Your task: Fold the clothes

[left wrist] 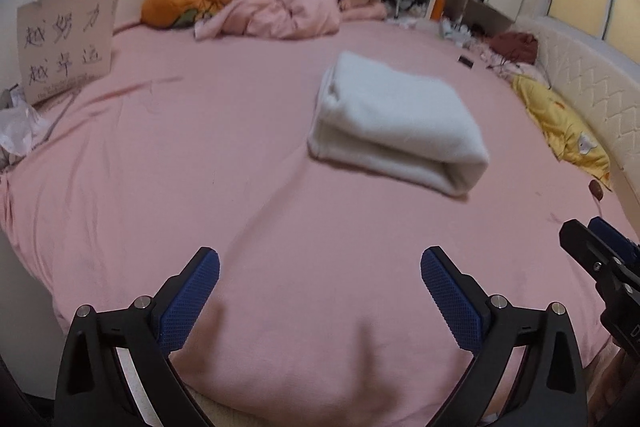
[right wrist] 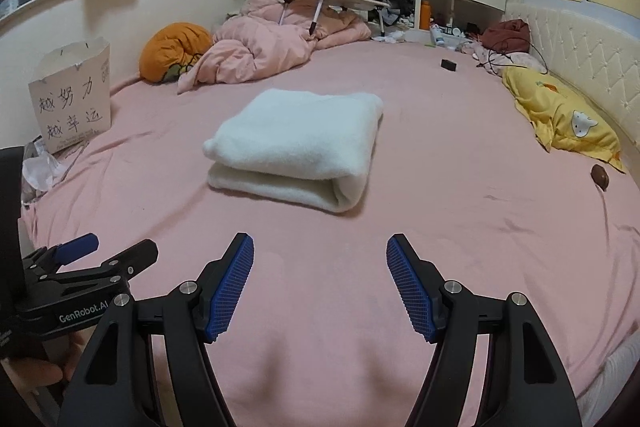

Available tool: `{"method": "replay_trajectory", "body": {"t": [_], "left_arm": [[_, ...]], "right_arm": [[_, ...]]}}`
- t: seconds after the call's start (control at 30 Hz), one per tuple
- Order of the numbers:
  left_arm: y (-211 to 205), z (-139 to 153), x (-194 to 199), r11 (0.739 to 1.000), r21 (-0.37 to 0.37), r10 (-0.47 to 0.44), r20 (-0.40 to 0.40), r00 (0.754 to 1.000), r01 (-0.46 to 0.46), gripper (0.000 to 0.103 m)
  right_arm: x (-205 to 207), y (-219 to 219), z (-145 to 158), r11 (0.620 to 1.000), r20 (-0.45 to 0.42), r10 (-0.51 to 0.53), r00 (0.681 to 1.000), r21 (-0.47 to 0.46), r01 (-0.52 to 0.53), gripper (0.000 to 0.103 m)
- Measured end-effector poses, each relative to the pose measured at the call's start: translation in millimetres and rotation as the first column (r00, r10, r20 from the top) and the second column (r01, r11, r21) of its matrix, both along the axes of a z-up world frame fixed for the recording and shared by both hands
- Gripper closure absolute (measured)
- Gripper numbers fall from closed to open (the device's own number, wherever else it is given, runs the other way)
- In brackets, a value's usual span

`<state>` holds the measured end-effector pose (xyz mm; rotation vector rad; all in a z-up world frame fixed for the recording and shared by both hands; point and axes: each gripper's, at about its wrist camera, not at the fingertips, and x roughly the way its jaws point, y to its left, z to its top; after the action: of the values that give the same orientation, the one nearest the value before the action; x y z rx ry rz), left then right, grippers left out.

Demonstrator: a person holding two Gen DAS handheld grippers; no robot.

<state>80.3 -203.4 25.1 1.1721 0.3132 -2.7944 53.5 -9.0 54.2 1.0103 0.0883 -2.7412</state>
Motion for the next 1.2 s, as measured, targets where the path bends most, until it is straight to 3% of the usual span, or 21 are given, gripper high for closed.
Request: {"method": "replay_trajectory", "body": {"t": [0.2, 0.4, 0.6, 1.2], "left_arm": [[16.5, 6.7, -1.9, 1.0, -0.01, -0.017, -0.004, 1.0, 0.017, 0.002], [40.3, 12.8, -0.8, 0.998, -0.062, 0.028, 0.012, 1.0, -0.027, 0.002], [44.6, 8.1, -4.7, 0.998, -0.046, 0.055, 0.083, 0.995, -0.051, 0.001], [51.1, 16.0, -4.3, 0.993, -0.093, 0.077, 0.096, 0.992, -0.068, 0.001]], "right_arm": [[5.4, 7.8, 4.4, 1.0, 0.0, 0.0, 1.0, -0.024, 0.0, 0.034], [6.6, 12.3, 6.3, 0.999, 0.002, 0.002, 1.0, -0.037, -0.002, 0.034], [8.1, 14.7, 8.9, 0.999, -0.008, 0.003, 1.0, -0.041, -0.003, 0.034], [9.8, 15.9, 11.0, 0.999, -0.013, 0.001, 1.0, -0.045, -0.001, 0.034]]}}
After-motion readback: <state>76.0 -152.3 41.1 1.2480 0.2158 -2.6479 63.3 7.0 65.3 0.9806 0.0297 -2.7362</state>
